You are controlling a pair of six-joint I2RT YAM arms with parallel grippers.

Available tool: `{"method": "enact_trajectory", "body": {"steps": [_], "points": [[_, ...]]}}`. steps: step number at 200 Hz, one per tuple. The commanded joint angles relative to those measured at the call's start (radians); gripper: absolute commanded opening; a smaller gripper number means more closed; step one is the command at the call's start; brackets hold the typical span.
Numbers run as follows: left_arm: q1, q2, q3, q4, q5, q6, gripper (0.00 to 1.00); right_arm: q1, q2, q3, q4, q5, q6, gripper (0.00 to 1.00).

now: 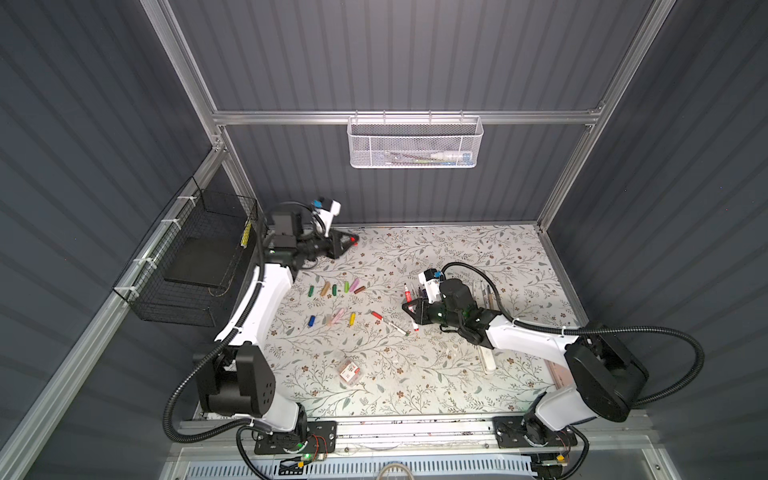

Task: Open the pen caps
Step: 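Drop the red cap at the caps row while the right lowers the marker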

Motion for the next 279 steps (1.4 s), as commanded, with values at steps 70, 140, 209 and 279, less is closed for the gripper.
{"method": "enact_trajectory", "body": {"steps": [70, 140, 209, 279], "points": [[-0.073, 0.094, -0.308, 0.038, -0.319, 0.053, 0.00, -0.006, 0.246, 0.359, -0.363, 0.171, -0.052, 0.00], [-0.086, 0.230, -0.258, 0.003, -0.439, 0.067, 0.00, -0.015, 0.458, 0.571, -0.545, 0.215, -0.114, 0.02], [-0.103, 0.350, -0.171, -0.041, -0.451, 0.031, 0.04, -0.029, 0.539, 0.626, -0.598, 0.260, -0.142, 0.05], [-0.107, 0.301, -0.157, -0.057, -0.514, 0.034, 0.43, -0.039, 0.544, 0.626, -0.608, 0.256, -0.152, 0.07]]}}
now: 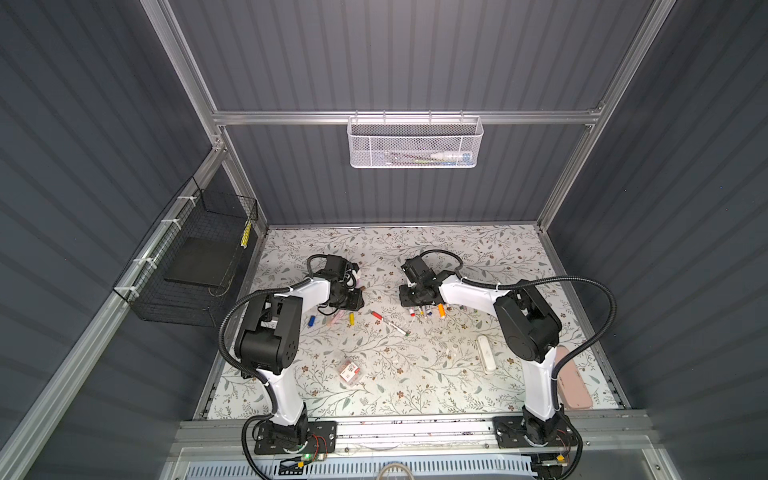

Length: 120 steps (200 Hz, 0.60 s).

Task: Open the pen caps
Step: 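Drop the red cap at the caps row while the right lowers the marker, then set the uncapped red marker down among the pens with the right gripper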

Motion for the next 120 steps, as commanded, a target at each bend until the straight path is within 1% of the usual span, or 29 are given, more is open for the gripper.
{"method": "enact_trajectory", "body": {"steps": [1, 27, 43, 62, 75, 101, 120], "points": [[-0.004, -0.050, 0.010, -0.033, -0.034, 0.004, 0.43, -0.007, 0.017, 0.026, -0.023, 0.012, -0.013, 0.07], [-0.004, -0.117, 0.020, -0.050, -0.048, 0.037, 0.48, -0.008, 0.040, 0.052, -0.034, 0.016, -0.015, 0.08], [-0.004, -0.183, 0.021, -0.065, -0.053, 0.081, 0.54, -0.009, 0.053, 0.072, -0.048, 0.010, -0.014, 0.10], [0.002, -0.273, -0.016, -0.046, -0.040, 0.138, 0.62, -0.009, 0.072, 0.094, -0.057, 0.018, -0.021, 0.11], [0.026, -0.315, -0.038, -0.036, -0.019, 0.153, 0.65, -0.009, 0.088, 0.117, -0.086, 0.034, -0.027, 0.11], [0.088, -0.359, -0.060, -0.022, 0.028, 0.121, 0.66, -0.009, 0.096, 0.132, -0.117, 0.069, -0.034, 0.12], [0.140, -0.390, -0.061, -0.012, 0.073, 0.106, 0.69, -0.009, 0.113, 0.153, -0.149, 0.088, -0.039, 0.15]]}}
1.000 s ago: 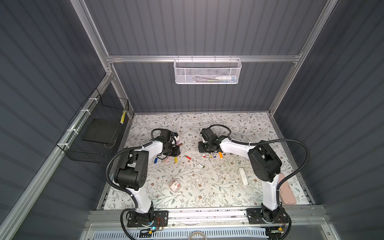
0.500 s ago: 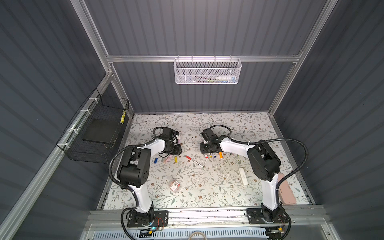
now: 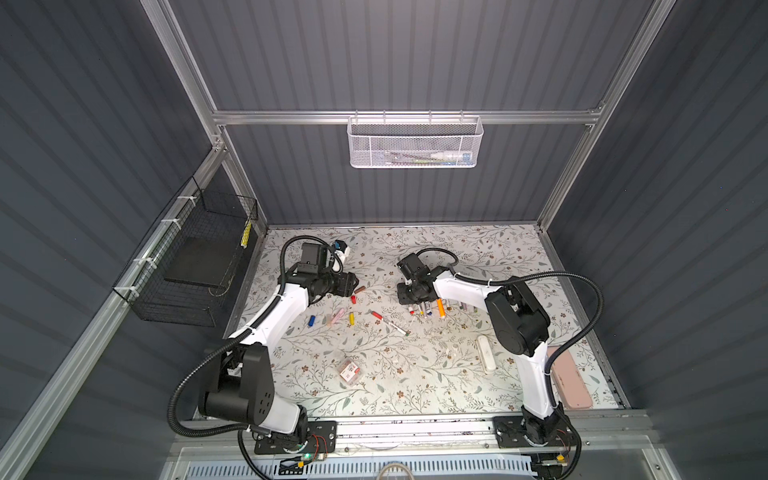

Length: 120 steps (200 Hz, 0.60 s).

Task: Open the pen caps
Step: 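Set the uncapped red marker down among the pens with the right gripper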

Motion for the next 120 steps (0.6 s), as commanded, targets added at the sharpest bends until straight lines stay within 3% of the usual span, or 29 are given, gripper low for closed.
{"method": "enact_trajectory", "body": {"steps": [1, 59, 120], "points": [[0.060, -0.028, -0.024, -0.006, 0.068, 0.001, 0.69, -0.004, 0.024, 0.040, -0.071, 0.052, -0.017, 0.16], [0.231, -0.121, -0.023, -0.017, 0.144, -0.008, 0.77, -0.003, 0.047, 0.058, -0.131, 0.107, -0.037, 0.29], [0.263, -0.119, -0.058, 0.001, 0.217, 0.020, 0.84, 0.000, -0.051, 0.033, -0.128, 0.102, -0.065, 0.33]]}}
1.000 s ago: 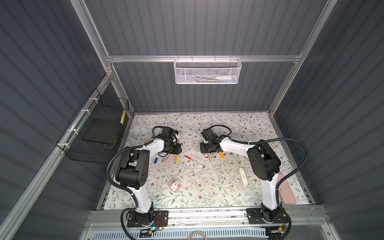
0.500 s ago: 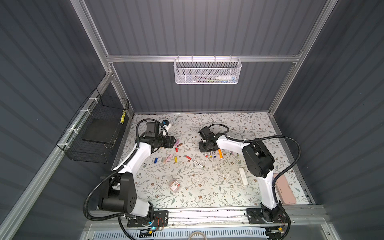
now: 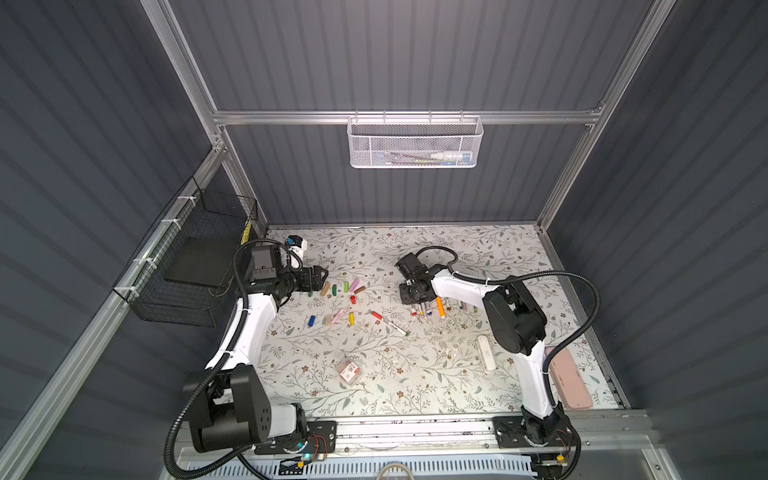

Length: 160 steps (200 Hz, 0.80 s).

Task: Open the pen caps
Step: 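Set the uncapped red marker down among the pens with the right gripper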

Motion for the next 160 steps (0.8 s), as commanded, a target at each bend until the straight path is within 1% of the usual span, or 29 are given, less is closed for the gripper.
{"method": "enact_trajectory", "body": {"steps": [1, 16, 24, 40, 52, 61, 65, 76, 81, 95, 118, 130, 160], "points": [[0.005, 0.006, -0.025, 0.003, 0.065, 0.024, 0.84, 0.000, -0.073, -0.010, -0.039, 0.015, -0.023, 0.33], [0.001, 0.022, -0.038, 0.009, 0.089, 0.025, 0.85, 0.004, -0.125, -0.039, -0.025, 0.002, -0.030, 0.34], [-0.010, 0.031, -0.040, 0.005, 0.082, 0.033, 0.85, 0.008, -0.153, -0.056, -0.019, -0.005, -0.030, 0.35], [-0.061, 0.055, -0.050, -0.006, 0.028, 0.091, 0.85, 0.019, -0.211, -0.103, 0.020, -0.048, -0.031, 0.35], [-0.102, 0.084, -0.057, -0.002, -0.009, 0.124, 0.82, 0.034, -0.238, -0.138, 0.067, -0.096, -0.037, 0.36], [-0.126, 0.115, -0.046, -0.008, -0.036, 0.130, 0.80, 0.049, -0.246, -0.152, 0.070, -0.124, -0.043, 0.36], [-0.135, 0.132, -0.040, -0.012, -0.045, 0.130, 0.79, 0.056, -0.244, -0.155, 0.095, -0.132, -0.046, 0.36], [-0.156, 0.180, -0.012, -0.026, -0.071, 0.123, 0.76, 0.079, -0.236, -0.159, 0.094, -0.144, -0.050, 0.36], [-0.165, 0.204, 0.001, -0.032, -0.114, 0.113, 0.73, 0.085, -0.229, -0.162, 0.094, -0.149, -0.053, 0.36], [-0.180, 0.264, 0.036, -0.041, -0.150, 0.095, 0.69, 0.109, -0.210, -0.174, 0.115, -0.167, -0.060, 0.37], [-0.187, 0.367, 0.113, -0.093, -0.209, 0.078, 0.69, 0.143, -0.153, -0.163, 0.127, -0.224, -0.070, 0.36], [-0.188, 0.402, 0.139, -0.113, -0.236, 0.072, 0.69, 0.162, -0.129, -0.148, 0.119, -0.228, -0.083, 0.37], [-0.201, 0.443, 0.155, -0.118, -0.238, 0.072, 0.70, 0.171, -0.075, -0.120, 0.083, -0.202, -0.109, 0.38]]}}
